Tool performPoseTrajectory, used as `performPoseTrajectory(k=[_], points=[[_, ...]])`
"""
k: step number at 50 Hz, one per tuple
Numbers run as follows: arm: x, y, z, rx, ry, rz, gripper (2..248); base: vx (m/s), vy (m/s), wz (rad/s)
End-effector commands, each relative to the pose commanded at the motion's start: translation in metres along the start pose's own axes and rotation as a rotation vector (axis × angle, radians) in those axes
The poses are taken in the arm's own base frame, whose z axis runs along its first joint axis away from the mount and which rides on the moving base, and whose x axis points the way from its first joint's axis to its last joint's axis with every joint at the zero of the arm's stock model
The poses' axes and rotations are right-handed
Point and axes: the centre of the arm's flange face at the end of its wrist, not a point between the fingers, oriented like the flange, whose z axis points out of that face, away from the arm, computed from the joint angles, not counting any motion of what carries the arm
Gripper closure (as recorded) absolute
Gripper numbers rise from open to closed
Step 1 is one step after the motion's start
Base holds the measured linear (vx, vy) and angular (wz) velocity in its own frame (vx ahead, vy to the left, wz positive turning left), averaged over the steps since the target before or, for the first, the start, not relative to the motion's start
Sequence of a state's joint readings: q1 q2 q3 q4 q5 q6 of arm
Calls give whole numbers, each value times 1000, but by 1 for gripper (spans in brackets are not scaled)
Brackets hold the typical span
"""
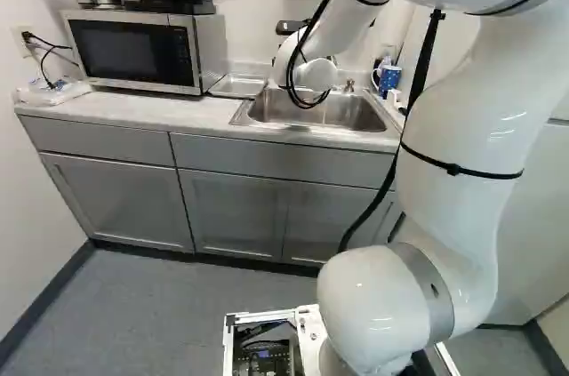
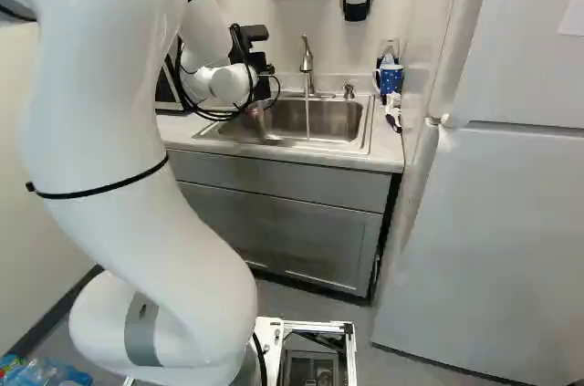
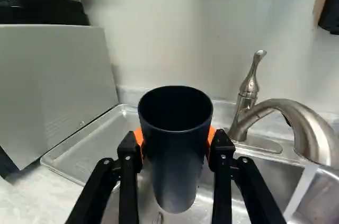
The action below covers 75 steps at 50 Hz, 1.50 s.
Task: Rinse the cup and place it in the tray
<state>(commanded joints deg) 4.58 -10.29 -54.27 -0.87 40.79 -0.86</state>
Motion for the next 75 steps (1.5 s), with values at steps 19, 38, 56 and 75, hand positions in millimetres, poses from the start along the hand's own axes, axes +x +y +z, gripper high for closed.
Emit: performPoseTrajectory(k=[19,38,56,75], points=[[21,-18,28,31,46,-3,125,0,0,0],[27,-47,42,77,62,-5,125,0,0,0],[28,-75,56,120,69,-8,125,0,0,0],[15,-101,83,156,62,-10,125,0,0,0]])
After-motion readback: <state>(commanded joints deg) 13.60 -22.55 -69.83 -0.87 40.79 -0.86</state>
